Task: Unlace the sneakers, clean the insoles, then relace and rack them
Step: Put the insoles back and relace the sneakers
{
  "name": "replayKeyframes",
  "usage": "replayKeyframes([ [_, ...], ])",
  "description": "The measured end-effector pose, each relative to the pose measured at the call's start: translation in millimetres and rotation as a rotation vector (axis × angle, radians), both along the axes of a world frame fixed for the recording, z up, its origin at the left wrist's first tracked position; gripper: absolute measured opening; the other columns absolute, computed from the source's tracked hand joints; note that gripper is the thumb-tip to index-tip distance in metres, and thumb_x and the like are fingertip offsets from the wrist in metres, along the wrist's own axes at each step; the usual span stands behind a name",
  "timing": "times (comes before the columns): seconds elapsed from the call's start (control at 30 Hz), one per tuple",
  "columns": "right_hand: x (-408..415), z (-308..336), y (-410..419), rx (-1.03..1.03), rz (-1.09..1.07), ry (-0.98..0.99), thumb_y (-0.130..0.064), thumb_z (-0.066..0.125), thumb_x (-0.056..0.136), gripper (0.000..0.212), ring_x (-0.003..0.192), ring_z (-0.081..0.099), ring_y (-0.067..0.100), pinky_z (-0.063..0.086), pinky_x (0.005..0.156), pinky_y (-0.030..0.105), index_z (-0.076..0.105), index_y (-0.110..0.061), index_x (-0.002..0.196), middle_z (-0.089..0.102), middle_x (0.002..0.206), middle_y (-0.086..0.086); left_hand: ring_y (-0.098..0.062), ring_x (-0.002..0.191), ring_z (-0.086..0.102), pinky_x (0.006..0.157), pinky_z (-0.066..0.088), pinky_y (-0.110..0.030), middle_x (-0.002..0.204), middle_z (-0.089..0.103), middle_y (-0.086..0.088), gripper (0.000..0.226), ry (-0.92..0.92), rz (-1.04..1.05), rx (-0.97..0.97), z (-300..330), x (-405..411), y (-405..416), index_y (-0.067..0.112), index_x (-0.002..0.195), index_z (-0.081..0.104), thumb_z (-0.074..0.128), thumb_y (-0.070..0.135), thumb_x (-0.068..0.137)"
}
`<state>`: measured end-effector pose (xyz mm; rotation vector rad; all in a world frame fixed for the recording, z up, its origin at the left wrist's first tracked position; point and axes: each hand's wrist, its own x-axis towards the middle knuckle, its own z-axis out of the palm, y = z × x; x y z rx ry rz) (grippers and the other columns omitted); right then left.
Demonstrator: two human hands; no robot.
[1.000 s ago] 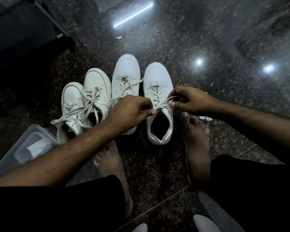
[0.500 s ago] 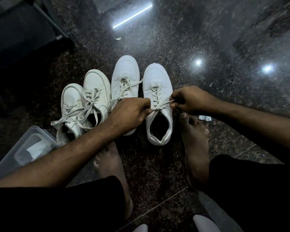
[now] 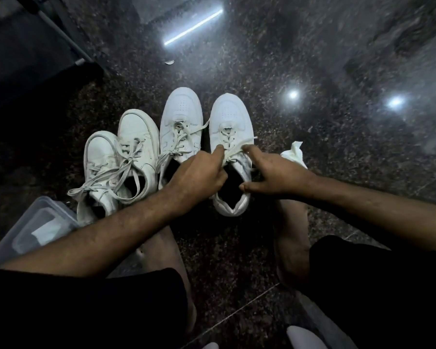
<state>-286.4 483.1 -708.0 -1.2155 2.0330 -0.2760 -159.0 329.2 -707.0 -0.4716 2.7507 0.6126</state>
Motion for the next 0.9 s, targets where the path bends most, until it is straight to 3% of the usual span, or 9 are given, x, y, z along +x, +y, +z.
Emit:
replayKeyframes([
  [0.1,-12,-4,-4,-0.045,-0.069,0.017,-0.034,0.072,0.082,0.071,0.110,0.061,0.032,0.049,0.089,0.039,0.037,-0.007,0.138,0.061,0.124,0.016,-0.042,0.079,0.063,0.060,0.047,-0.042,0.082,0.064,-0.018,0.044,0.097,0.059,0.045,-3,-6,-4,0.007,0.133,0.047,0.054,0.020,0.092],
  [0.23,-26,-9,-1,-0.045,-0.104,-0.001,-0.036,0.071,0.085,0.069,0.110,0.062,0.029,0.050,0.090,0.039,0.039,-0.011,0.140,0.063,0.124,0.012,-0.043,0.084,0.064,0.068,0.052,-0.047,0.090,0.068,-0.021,0.048,0.118,0.100,0.051,-4,-14,-1,0.010,0.141,0.045,0.053,0.024,0.095],
  [0.37,-42,-10,18,-0.098,-0.111,0.046,-0.038,0.062,0.093,0.044,0.102,0.061,0.022,0.044,0.081,0.028,0.053,-0.015,0.130,0.062,0.116,0.007,-0.041,0.093,0.064,0.066,0.047,-0.042,0.102,0.066,-0.013,0.048,0.078,0.038,-0.185,-3,-16,-1,0.016,0.126,0.051,0.046,0.053,0.097],
  [0.5,-66,-17,56,-0.054,-0.225,0.317,-0.031,0.062,0.093,0.022,0.095,0.058,0.023,0.044,0.071,0.033,0.061,-0.022,0.113,0.056,0.105,0.003,-0.030,0.109,0.054,0.063,0.045,-0.039,0.116,0.059,-0.007,0.066,0.177,0.007,-0.367,9,-26,-1,0.018,0.125,0.057,0.035,0.070,0.093],
  [0.6,-72,-27,72,0.010,-0.267,0.421,-0.032,0.068,0.088,0.033,0.098,0.057,0.029,0.045,0.069,0.035,0.056,-0.018,0.115,0.054,0.110,0.007,-0.029,0.109,0.054,0.066,0.051,-0.041,0.116,0.059,-0.009,0.065,0.264,-0.066,-0.285,12,-37,8,0.014,0.123,0.061,0.033,0.065,0.093],
  [0.7,-73,-36,76,0.065,-0.252,0.389,-0.039,0.072,0.084,0.041,0.094,0.056,0.030,0.037,0.067,0.033,0.051,-0.014,0.109,0.054,0.108,0.010,-0.028,0.107,0.052,0.069,0.053,-0.044,0.110,0.059,-0.007,0.060,0.255,-0.134,-0.227,11,-39,15,0.013,0.118,0.062,0.035,0.060,0.093],
  [0.9,-74,-36,65,0.019,-0.278,0.296,-0.033,0.061,0.090,0.009,0.088,0.064,0.025,0.044,0.064,0.033,0.058,-0.024,0.092,0.067,0.095,0.001,-0.031,0.105,0.053,0.077,0.050,-0.047,0.112,0.060,-0.008,0.040,0.294,-0.117,-0.156,9,-39,10,0.011,0.119,0.064,0.056,0.043,0.095],
])
